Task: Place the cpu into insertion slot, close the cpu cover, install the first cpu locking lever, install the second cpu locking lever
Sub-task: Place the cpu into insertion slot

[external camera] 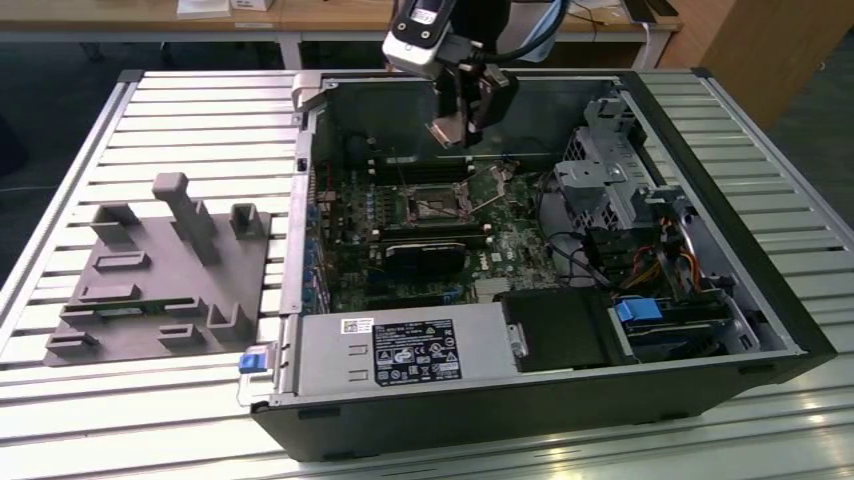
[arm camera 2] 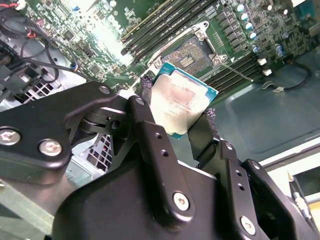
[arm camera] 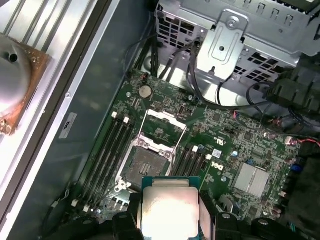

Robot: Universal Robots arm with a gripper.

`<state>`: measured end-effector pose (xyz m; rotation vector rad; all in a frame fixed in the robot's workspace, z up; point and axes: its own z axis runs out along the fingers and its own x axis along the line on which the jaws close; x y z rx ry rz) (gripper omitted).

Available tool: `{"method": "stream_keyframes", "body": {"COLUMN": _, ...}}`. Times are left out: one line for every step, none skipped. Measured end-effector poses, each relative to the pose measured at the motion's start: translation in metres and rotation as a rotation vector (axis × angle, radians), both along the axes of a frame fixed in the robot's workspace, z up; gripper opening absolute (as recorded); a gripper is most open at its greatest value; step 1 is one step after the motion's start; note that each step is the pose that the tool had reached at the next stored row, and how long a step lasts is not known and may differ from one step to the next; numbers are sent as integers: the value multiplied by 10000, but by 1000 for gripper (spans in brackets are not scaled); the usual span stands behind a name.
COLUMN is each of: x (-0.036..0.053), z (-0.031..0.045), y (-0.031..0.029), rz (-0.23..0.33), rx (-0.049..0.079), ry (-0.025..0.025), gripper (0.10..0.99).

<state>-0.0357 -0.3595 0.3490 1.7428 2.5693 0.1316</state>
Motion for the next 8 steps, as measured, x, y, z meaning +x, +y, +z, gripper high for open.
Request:
{"method": "stream_keyframes", "body": {"x": 0, "z": -2, "y": 0, "rz": -87, "rx": 0, "ry": 0, "gripper": 541}}
{"method": "stream_keyframes", "body": {"x": 0, "z": -3, "y": 0, "rz": -175, "rx": 0, "ry": 0, "gripper": 541}}
{"method": "stream_keyframes", "body": {"x": 0, "z": -5, "y": 1, "rz": -263, "rx": 0, "ry": 0, "gripper": 541}}
{"method": "stream_keyframes", "body": {"x": 0, "z": -7, "y": 1, "rz": -349, "rx": 0, "ry": 0, "gripper": 541}}
{"method": "stream_keyframes", "body": {"x": 0, "z": -9, "y": 1, "rz": -440, "rx": 1, "ry": 0, "gripper": 541}}
{"method": "stream_keyframes", "body": {"x": 0, "z": -10, "y": 1, "rz": -529, "rx": 0, "ry": 0, "gripper": 541}}
{"method": "stream_keyframes", "body": {"x": 0, "z": -12, "y": 2, "rz": -617, "rx": 1, "ry": 0, "gripper": 541}}
{"method": "stream_keyframes", "body": {"x": 0, "z": -14, "y": 2, "rz": -703, "rx": 0, "ry": 0, "gripper": 541}}
